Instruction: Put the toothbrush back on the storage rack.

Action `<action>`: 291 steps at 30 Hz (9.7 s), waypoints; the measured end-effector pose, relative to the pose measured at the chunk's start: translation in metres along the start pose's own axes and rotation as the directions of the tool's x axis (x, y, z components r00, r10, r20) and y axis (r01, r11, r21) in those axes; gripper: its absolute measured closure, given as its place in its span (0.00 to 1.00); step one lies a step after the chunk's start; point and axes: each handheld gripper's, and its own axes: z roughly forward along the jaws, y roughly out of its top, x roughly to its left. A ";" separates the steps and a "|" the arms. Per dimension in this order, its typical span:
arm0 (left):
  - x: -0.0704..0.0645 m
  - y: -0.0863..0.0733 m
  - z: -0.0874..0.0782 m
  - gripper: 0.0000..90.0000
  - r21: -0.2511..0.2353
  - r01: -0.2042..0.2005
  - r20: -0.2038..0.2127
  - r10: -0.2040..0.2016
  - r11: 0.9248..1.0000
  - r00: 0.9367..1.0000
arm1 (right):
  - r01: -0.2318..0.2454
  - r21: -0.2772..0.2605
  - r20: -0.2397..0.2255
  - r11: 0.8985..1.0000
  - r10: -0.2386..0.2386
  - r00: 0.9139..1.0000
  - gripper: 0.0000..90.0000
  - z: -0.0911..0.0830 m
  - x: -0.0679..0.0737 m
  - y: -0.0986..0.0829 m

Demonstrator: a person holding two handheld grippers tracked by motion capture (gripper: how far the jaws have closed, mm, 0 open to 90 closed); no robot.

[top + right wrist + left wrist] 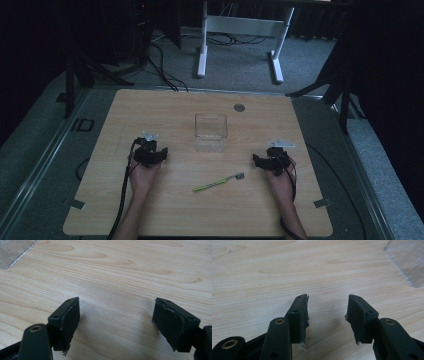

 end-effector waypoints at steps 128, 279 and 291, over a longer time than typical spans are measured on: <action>-0.138 0.059 -0.061 0.58 -0.018 -0.385 0.242 0.377 0.923 0.894 | -0.002 0.001 0.000 1.000 0.002 1.000 0.24 0.000 0.000 0.000; -0.187 0.059 -0.028 0.71 0.196 -0.671 0.421 0.557 0.715 0.716 | -0.002 0.001 0.000 1.000 0.002 1.000 0.24 0.000 0.000 0.000; -0.192 0.057 -0.024 0.73 0.210 -0.687 0.438 0.561 0.696 0.703 | -0.002 0.001 0.000 1.000 0.002 1.000 0.24 0.000 0.000 0.000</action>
